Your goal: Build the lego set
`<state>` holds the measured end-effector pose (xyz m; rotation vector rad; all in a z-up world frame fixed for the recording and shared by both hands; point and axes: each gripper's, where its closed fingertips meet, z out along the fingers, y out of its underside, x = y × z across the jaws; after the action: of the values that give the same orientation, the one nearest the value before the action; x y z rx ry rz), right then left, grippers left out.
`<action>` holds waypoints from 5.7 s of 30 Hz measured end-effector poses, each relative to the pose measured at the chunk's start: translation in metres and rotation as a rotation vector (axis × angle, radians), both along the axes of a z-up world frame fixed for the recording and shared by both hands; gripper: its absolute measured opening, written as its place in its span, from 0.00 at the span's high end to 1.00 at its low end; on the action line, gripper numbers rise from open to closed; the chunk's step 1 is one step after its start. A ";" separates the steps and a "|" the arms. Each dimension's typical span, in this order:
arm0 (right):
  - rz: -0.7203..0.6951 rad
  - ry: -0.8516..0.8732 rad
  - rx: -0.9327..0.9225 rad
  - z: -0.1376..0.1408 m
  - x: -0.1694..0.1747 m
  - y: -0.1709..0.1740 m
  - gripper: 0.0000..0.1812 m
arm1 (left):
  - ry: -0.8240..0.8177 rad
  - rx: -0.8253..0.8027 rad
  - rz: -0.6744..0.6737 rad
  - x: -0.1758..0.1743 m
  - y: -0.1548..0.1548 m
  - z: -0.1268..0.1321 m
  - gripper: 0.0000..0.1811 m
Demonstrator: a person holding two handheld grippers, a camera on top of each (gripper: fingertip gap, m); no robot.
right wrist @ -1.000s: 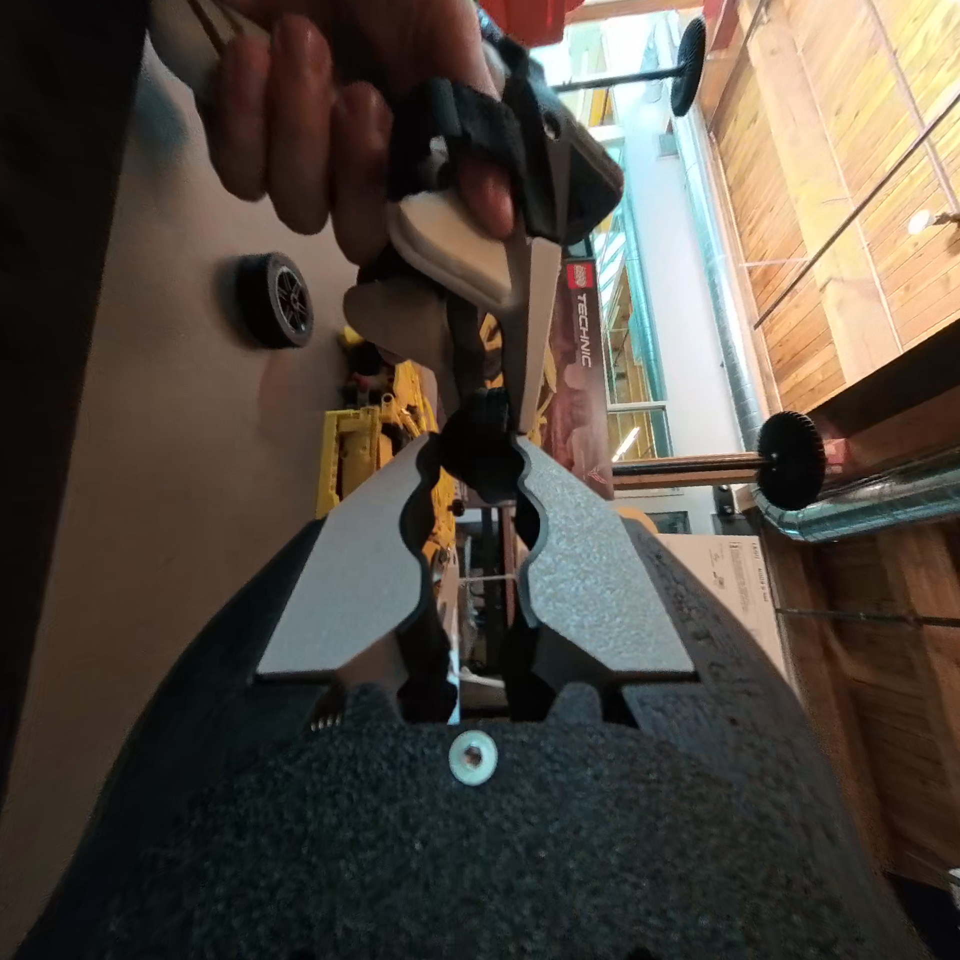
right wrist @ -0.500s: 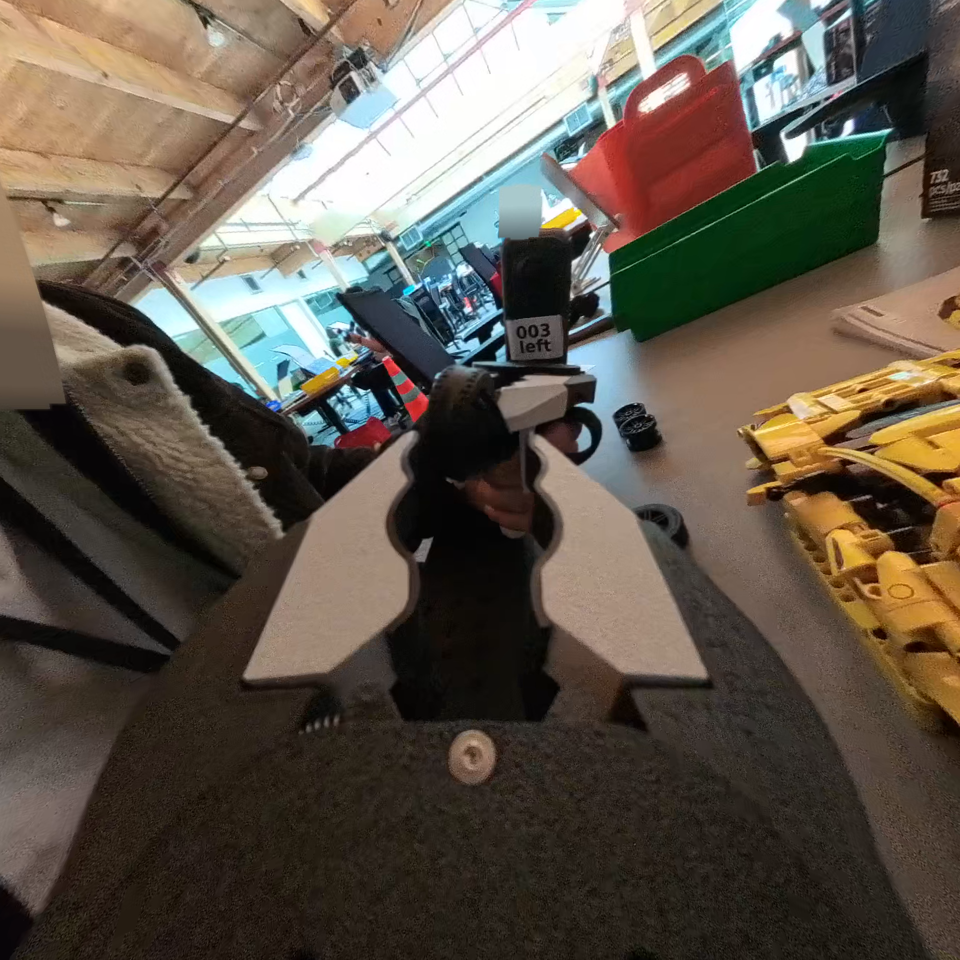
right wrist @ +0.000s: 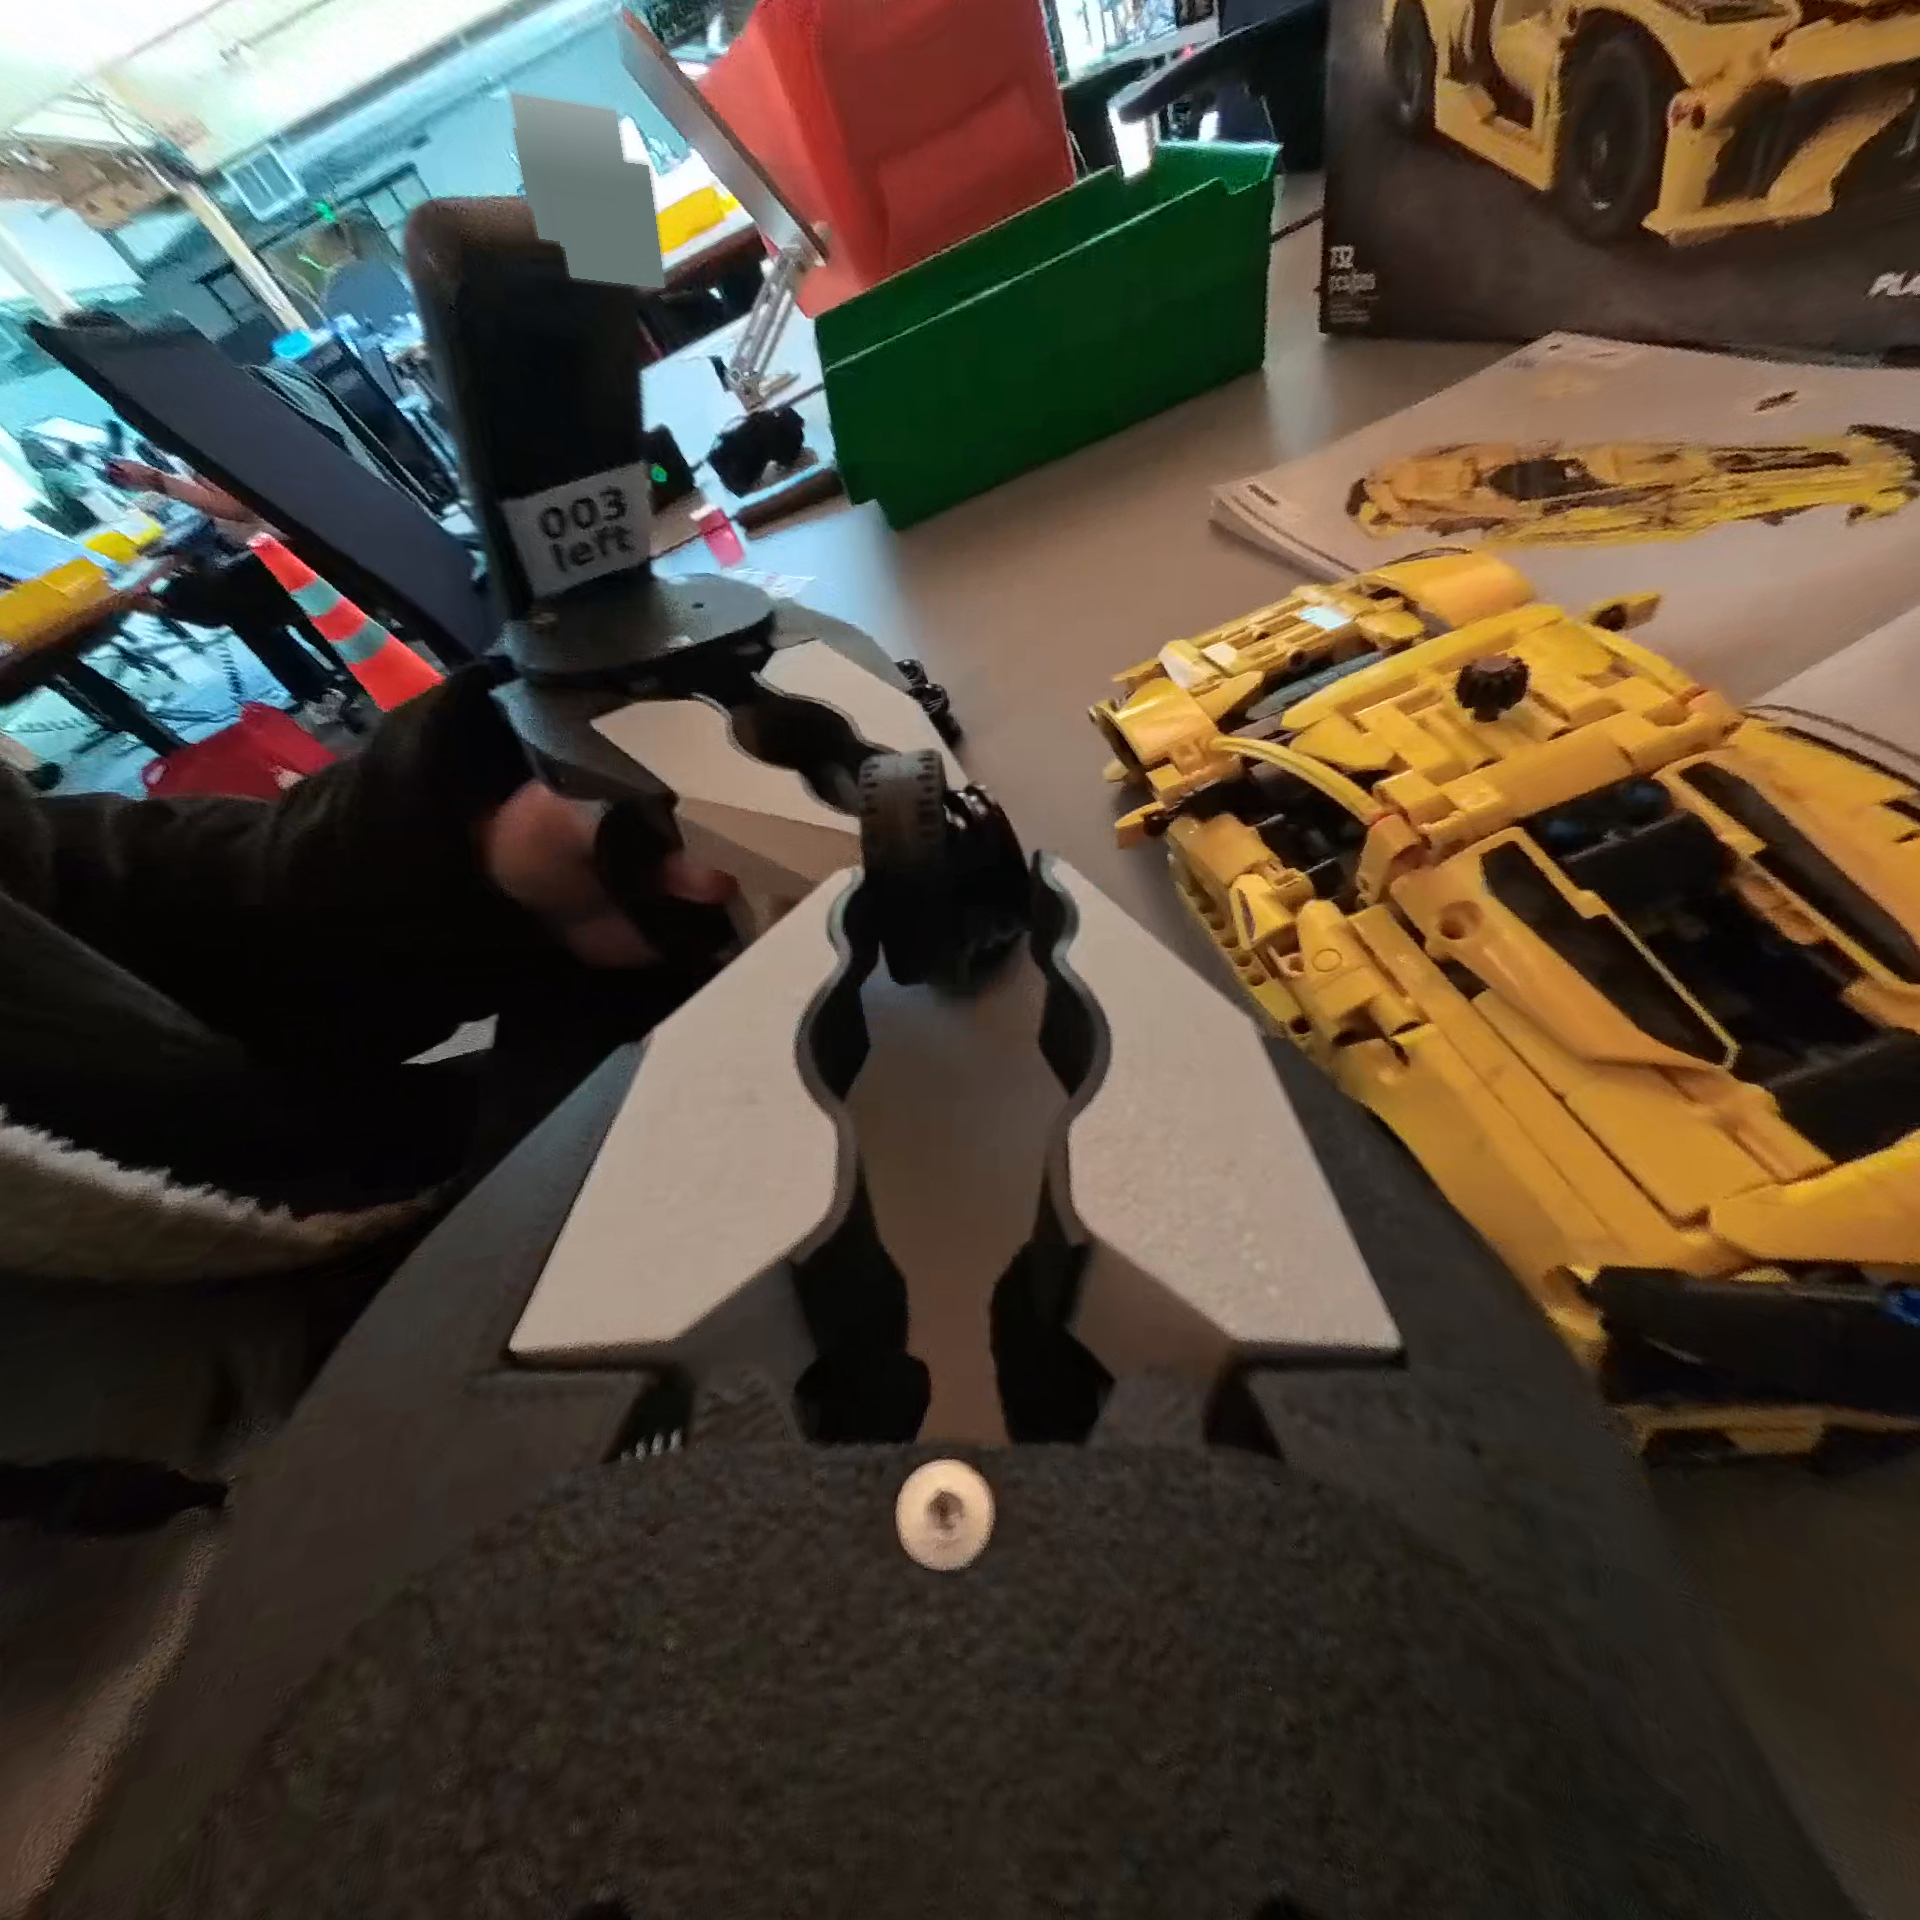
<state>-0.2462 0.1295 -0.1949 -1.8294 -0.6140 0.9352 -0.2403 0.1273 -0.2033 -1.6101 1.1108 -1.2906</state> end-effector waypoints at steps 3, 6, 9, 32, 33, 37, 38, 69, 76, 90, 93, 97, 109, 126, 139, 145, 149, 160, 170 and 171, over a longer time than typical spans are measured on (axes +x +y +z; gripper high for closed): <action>0.013 0.056 -0.008 0.005 0.001 0.000 0.84 | -0.028 -0.015 -0.006 0.001 -0.002 0.004 0.91; 0.045 0.149 -0.015 0.016 0.001 -0.002 0.84 | -0.113 -0.076 -0.052 0.000 -0.005 0.015 0.92; 0.054 0.155 -0.042 0.014 0.001 -0.003 0.84 | -0.137 -0.162 -0.081 0.000 -0.005 0.014 0.91; -0.126 -0.163 0.237 0.002 0.003 0.008 0.90 | -0.095 -0.010 0.037 -0.004 0.007 0.012 0.92; -0.105 -0.114 0.211 0.004 0.003 0.006 0.90 | -0.112 -0.029 0.014 -0.005 0.005 0.015 0.92; -0.052 0.065 0.130 0.017 0.004 0.001 0.91 | -0.136 0.018 -0.042 -0.003 -0.008 0.022 0.92; -0.035 0.059 0.121 0.015 0.004 0.000 0.91 | -0.123 0.049 -0.040 -0.003 -0.009 0.022 0.92; 0.277 0.478 -0.238 0.027 0.005 -0.028 0.94 | -0.294 -0.167 -0.273 -0.007 -0.035 0.042 0.91; 0.075 0.056 0.113 0.010 0.004 -0.011 0.90 | -0.169 -0.135 -0.164 -0.003 -0.015 0.022 0.92; 0.207 0.160 0.026 0.016 -0.004 -0.024 0.86 | -0.163 -0.088 -0.238 -0.004 -0.031 0.023 0.92; 0.236 0.257 -0.072 0.020 -0.004 -0.027 0.86 | -0.184 -0.082 -0.258 -0.005 -0.035 0.026 0.92; 0.257 0.371 -0.190 0.022 0.000 -0.026 0.88 | -0.135 -0.070 -0.261 -0.001 -0.037 0.018 0.92; 0.311 0.464 -0.301 0.024 0.000 -0.030 0.93 | -0.121 0.011 -0.263 0.000 -0.041 0.017 0.91; 0.338 0.456 -0.237 0.027 -0.008 -0.035 0.89 | -0.145 -0.096 -0.323 -0.001 -0.045 0.020 0.92; 0.273 0.470 -0.198 0.033 -0.009 -0.024 0.90 | -0.202 -0.176 -0.304 -0.004 -0.037 0.028 0.92; 0.197 0.363 -0.139 0.022 -0.006 -0.021 0.81 | -0.243 -0.229 -0.267 -0.007 -0.027 0.032 0.91; 0.248 0.422 -0.159 0.029 -0.010 -0.024 0.87 | -0.259 -0.241 -0.270 -0.008 -0.027 0.034 0.91; 0.423 0.708 -0.374 0.050 -0.012 -0.037 0.90 | -0.403 -0.436 -0.427 -0.014 -0.039 0.053 0.91; 0.149 0.428 -0.088 0.033 -0.007 -0.012 0.89 | -0.298 -0.263 -0.209 -0.007 -0.018 0.037 0.91; 0.166 0.458 -0.122 0.035 -0.007 -0.013 0.89 | -0.288 -0.213 -0.199 -0.006 -0.019 0.037 0.91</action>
<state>-0.2530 0.1166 -0.1598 -1.6041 -0.4305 1.4763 -0.2461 0.1080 -0.1662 -1.4290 0.9987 -1.7616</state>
